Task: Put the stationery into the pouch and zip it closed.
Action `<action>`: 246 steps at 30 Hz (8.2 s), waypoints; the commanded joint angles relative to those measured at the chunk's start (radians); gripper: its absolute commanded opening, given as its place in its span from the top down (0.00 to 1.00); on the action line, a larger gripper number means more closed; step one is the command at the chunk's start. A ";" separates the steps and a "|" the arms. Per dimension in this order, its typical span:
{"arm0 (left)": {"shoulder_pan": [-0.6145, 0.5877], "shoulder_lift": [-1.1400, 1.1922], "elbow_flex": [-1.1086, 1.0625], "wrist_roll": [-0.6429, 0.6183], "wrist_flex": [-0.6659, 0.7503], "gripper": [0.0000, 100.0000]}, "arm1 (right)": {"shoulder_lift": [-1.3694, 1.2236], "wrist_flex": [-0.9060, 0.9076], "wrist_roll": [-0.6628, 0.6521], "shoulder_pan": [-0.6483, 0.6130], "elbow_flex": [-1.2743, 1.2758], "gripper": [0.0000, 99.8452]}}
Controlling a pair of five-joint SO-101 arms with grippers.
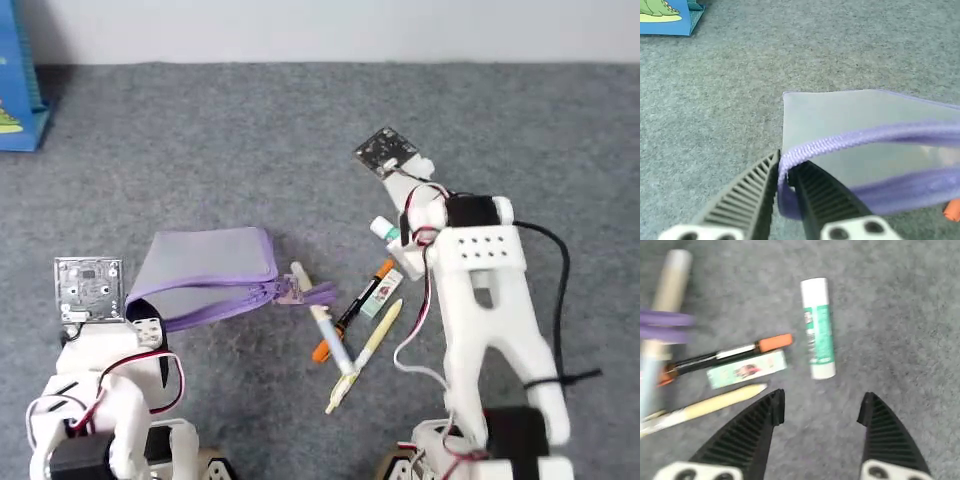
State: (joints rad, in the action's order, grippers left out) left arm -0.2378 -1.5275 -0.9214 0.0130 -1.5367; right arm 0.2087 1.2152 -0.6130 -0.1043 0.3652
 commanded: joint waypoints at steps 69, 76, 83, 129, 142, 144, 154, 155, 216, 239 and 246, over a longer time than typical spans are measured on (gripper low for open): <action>-0.002 0.298 0.254 0.072 -0.057 0.99 | -0.027 0.578 0.094 -0.117 -0.489 0.99; 0.000 0.436 0.325 0.072 -0.081 0.99 | 0.318 0.498 0.299 -0.160 -0.281 0.99; 0.002 0.500 0.346 0.072 -0.081 0.99 | 0.680 0.197 0.443 -0.208 0.011 0.99; 0.175 0.867 0.694 -0.107 -0.216 0.99 | 0.791 -1.583 0.773 -0.702 0.842 0.99; 0.169 0.867 0.691 -0.109 -0.216 0.99 | 0.529 -1.767 0.772 -0.697 0.848 0.98; 0.169 0.867 0.691 -0.109 -0.216 0.99 | 0.515 -1.765 0.772 -0.697 0.850 0.92; 0.167 0.867 0.688 -0.109 -0.218 0.99 | 0.532 -1.764 0.735 -0.697 0.910 0.77; 0.167 0.867 0.688 -0.109 -0.218 0.99 | 0.550 -1.756 0.735 -0.697 0.911 0.77; -0.063 0.865 0.613 -0.005 -0.215 0.99 | -0.151 -0.570 1.117 -0.082 0.351 0.84; -0.057 0.865 0.613 -0.005 -0.215 0.99 | 0.371 -0.328 1.013 -0.139 0.364 0.99; -0.055 0.865 0.619 -0.009 -0.215 0.99 | 0.684 -0.248 0.891 -0.286 0.367 0.99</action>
State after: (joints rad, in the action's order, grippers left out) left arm -0.2915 -0.6636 -0.3107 -0.0008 -1.7346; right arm 0.7595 0.9544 0.3307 -0.3437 0.7626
